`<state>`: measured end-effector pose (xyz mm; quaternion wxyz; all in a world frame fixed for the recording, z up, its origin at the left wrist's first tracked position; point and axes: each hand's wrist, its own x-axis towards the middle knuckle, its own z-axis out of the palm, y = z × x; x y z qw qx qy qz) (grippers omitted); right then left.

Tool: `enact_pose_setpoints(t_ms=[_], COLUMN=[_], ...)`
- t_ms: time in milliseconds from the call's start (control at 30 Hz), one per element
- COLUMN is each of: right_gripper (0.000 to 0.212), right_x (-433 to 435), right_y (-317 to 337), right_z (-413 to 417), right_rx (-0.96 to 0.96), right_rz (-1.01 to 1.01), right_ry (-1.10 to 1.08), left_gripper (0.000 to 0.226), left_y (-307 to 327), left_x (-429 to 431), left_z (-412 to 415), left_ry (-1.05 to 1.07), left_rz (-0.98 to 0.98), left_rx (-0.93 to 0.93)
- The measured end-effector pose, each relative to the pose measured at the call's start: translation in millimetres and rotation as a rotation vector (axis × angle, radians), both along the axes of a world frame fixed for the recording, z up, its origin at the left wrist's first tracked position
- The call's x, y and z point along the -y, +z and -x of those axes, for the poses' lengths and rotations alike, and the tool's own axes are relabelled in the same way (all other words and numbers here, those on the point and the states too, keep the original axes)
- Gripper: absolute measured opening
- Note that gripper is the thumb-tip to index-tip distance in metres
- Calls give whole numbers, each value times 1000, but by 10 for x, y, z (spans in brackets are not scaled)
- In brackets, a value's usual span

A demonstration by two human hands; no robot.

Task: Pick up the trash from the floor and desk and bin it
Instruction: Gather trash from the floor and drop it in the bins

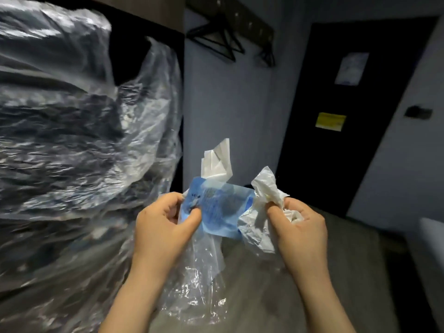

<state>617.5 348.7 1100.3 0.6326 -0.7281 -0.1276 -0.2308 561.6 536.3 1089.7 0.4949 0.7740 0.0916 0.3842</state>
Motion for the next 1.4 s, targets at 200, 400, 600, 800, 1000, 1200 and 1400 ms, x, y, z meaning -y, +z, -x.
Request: enact_pose_setpoints(t_ms=[200,400,600,800,1000,1200,1400], right_gripper=[22,32,32,27,16,14,19], right_x=[973,1581,1974,2130,1926,1811,1793], right_y=[-125,-265,-420,-598,-709,-830,-1055], right_z=[-533,-1019,-1611,-2455,-3643,-4750,-5751], right_rx=[-66,-109,-143,-228,-304,-355,-402], right_rz=[-22,-52,-75,-47,18,113,174], right_ry=[-182,-206,-255,-241,-200,-216,-183], left_gripper=[7,12,17,13,17,12,16], left_y=[-128,-278,-403,-738,-900,-1130,-1355], left_x=[794,1393,1738,1665,1439,1156,1069], left_z=[-842,-1505,-2221,-3065,-4187,-5234,-6149], left_ry=[-172,-254,-319,-316,-314,-248,-231], left_rz=[-4,18,2,23,54,-62,-83], left_rx=[-56,-89,-139,-243,-271,-362,-443])
